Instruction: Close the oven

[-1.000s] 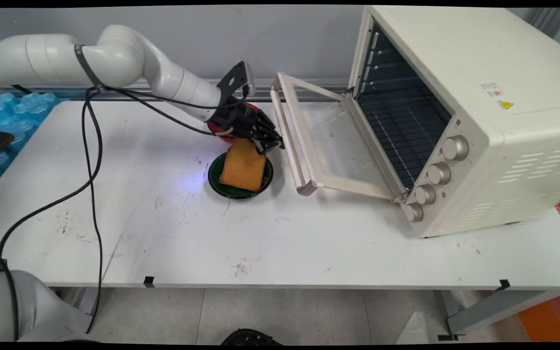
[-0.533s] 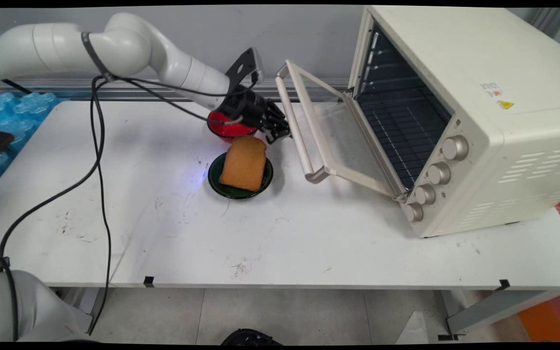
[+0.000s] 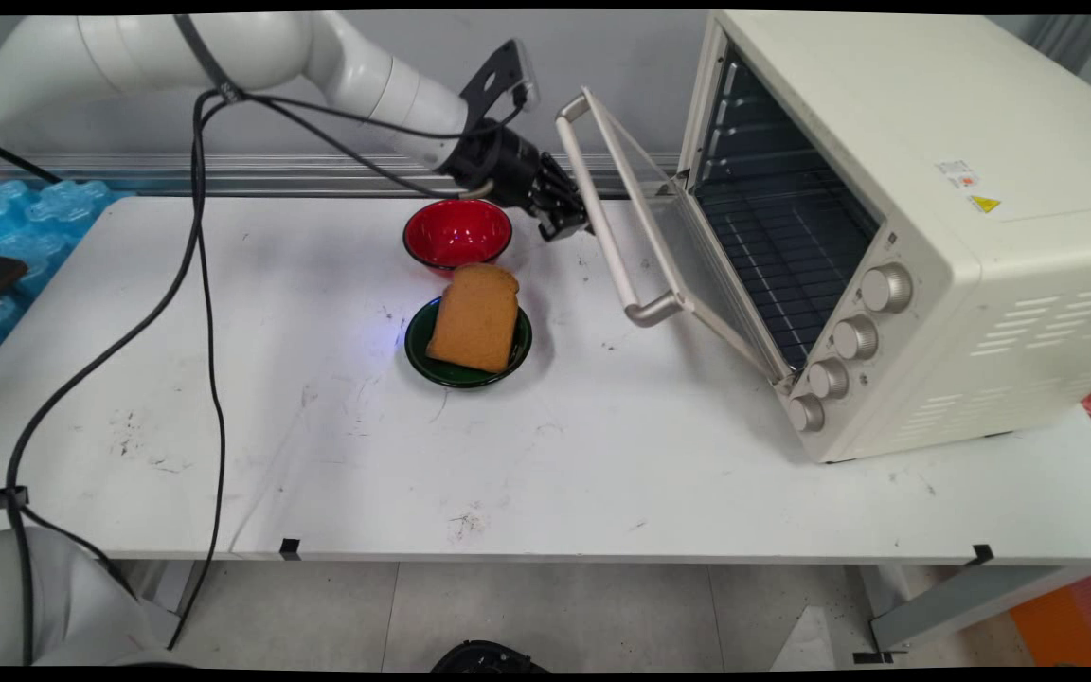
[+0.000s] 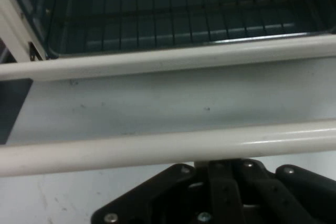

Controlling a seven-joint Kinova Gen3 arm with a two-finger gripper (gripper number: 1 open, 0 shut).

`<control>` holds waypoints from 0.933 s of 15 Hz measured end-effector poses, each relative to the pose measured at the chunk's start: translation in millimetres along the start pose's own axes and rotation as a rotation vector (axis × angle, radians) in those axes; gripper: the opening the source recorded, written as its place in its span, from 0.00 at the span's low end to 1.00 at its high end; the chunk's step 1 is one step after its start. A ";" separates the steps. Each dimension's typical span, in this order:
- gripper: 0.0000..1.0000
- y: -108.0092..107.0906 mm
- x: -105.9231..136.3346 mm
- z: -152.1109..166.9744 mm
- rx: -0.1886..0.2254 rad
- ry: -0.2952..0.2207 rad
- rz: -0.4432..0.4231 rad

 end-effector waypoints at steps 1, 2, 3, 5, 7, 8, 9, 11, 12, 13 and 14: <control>0.00 -2.4 5.7 -0.4 -0.001 0.001 0.001; 0.00 -4.9 11.5 -0.9 -0.002 0.002 0.003; 0.00 -7.1 17.0 -1.5 -0.003 0.004 0.004; 0.00 -11.6 28.2 -2.0 -0.005 0.009 0.008; 0.00 -15.9 39.7 -2.3 -0.008 0.017 0.013; 0.00 -17.2 43.3 -2.3 -0.008 0.021 0.014; 0.00 -19.2 49.5 -2.2 -0.010 0.025 0.017; 0.00 -22.5 58.8 -2.6 -0.011 0.032 0.020; 0.00 -24.4 64.1 -3.2 -0.012 0.035 0.020; 0.00 -25.6 67.1 -3.8 -0.012 0.035 0.019; 0.00 -26.5 69.5 -4.6 -0.012 0.035 0.016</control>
